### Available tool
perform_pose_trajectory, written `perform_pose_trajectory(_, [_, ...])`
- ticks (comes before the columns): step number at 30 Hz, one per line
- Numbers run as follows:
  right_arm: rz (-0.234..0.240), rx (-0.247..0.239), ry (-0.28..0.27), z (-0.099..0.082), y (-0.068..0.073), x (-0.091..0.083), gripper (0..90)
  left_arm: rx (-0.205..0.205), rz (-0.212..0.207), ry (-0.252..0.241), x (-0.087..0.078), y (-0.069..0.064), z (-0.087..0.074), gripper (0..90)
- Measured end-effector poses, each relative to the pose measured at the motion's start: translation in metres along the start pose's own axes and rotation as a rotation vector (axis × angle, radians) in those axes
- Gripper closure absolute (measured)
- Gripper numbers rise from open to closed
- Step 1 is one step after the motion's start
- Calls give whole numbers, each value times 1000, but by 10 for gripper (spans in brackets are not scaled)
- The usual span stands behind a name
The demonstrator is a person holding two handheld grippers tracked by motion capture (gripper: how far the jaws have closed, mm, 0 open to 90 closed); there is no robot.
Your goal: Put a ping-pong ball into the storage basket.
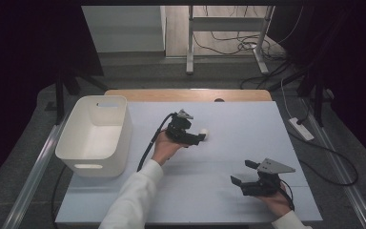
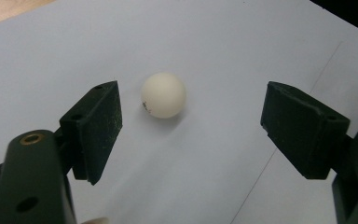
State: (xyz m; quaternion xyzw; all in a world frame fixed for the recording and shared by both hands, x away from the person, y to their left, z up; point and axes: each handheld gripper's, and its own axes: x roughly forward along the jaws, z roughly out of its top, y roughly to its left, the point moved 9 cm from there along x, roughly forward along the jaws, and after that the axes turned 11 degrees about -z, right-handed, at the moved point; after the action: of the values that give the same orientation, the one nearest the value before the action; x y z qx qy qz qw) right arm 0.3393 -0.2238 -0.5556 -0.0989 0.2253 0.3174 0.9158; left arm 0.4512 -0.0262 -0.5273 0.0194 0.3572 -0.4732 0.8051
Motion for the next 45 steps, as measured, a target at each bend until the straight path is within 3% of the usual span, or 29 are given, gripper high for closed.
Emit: perform_pose_trajectory(45, [10, 3, 5, -1, 1, 0, 124, -37, 0, 68, 43, 12, 3, 190])
